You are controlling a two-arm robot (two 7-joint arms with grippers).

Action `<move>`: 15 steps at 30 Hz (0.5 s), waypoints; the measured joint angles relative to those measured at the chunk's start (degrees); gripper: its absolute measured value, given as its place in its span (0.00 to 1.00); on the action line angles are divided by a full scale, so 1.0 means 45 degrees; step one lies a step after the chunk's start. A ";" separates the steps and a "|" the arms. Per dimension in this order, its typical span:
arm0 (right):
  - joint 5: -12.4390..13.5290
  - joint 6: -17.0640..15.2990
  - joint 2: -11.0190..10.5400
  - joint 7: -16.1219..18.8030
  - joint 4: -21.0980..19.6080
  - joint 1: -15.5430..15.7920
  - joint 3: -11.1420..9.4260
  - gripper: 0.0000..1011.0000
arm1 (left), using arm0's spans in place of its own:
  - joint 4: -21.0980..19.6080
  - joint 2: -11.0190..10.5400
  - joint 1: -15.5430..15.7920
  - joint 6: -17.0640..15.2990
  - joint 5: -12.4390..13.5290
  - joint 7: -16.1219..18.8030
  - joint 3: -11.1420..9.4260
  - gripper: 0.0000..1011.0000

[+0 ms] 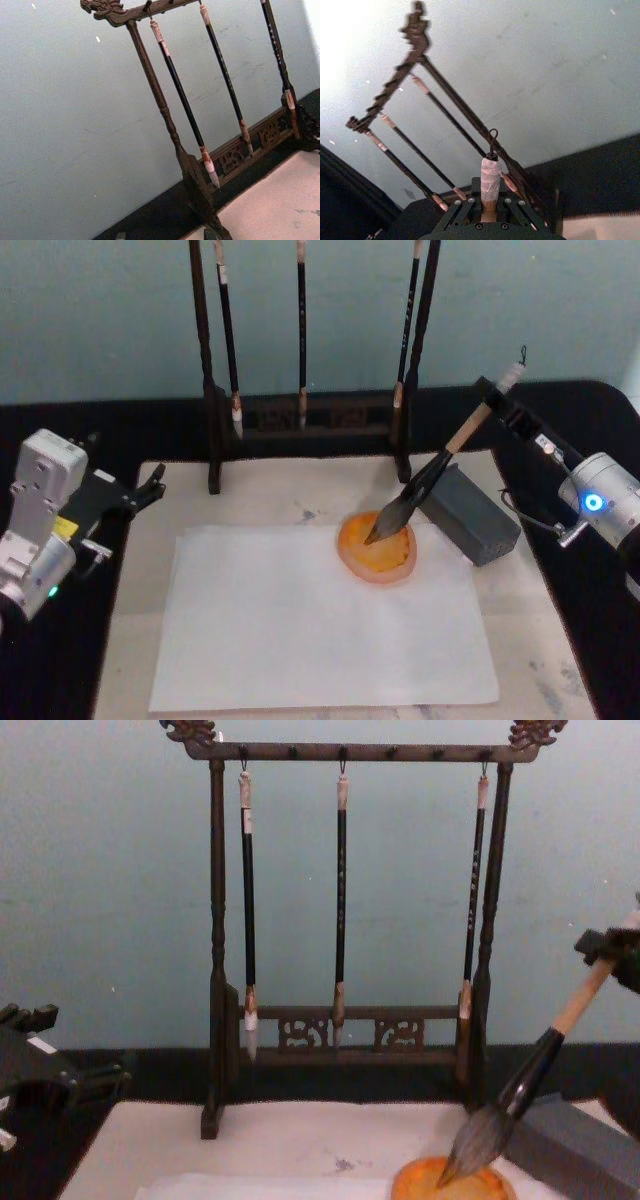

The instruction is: Pick up the brush from the inkstone, write on the paper, then place the brush back to its original position.

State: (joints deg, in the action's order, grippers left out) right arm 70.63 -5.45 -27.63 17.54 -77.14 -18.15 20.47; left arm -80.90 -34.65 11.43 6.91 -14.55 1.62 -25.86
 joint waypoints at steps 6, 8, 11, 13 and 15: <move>-0.1029 0.0656 -0.0431 -0.0187 -0.1170 0.0446 0.0070 0.15 | 0.0000 0.0000 0.0000 0.0000 0.0000 0.0000 0.0000 1.00; -0.1389 0.0843 -0.0538 -0.0232 -0.1474 0.0578 0.0100 0.15 | 0.0000 0.0000 0.0000 0.0000 0.0000 0.0000 0.0001 1.00; -0.2254 0.1260 -0.0723 -0.0335 -0.2063 0.0818 0.0211 0.15 | 0.0000 0.0000 0.0000 0.0000 0.0000 0.0000 0.0000 1.00; -0.2589 0.1388 -0.0762 -0.0354 -0.2252 0.0891 0.0270 0.15 | 0.0000 0.0000 0.0000 0.0000 0.0000 0.0000 0.0000 1.00; -0.3048 0.1559 -0.0797 -0.0367 -0.2518 0.0970 0.0364 0.15 | 0.0001 0.0000 0.0000 0.0000 0.0000 0.0000 0.0000 1.00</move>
State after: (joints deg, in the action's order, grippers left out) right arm 56.91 1.56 -31.21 15.89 -88.47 -13.78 22.11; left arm -80.90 -34.64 11.43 6.91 -14.55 1.62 -25.86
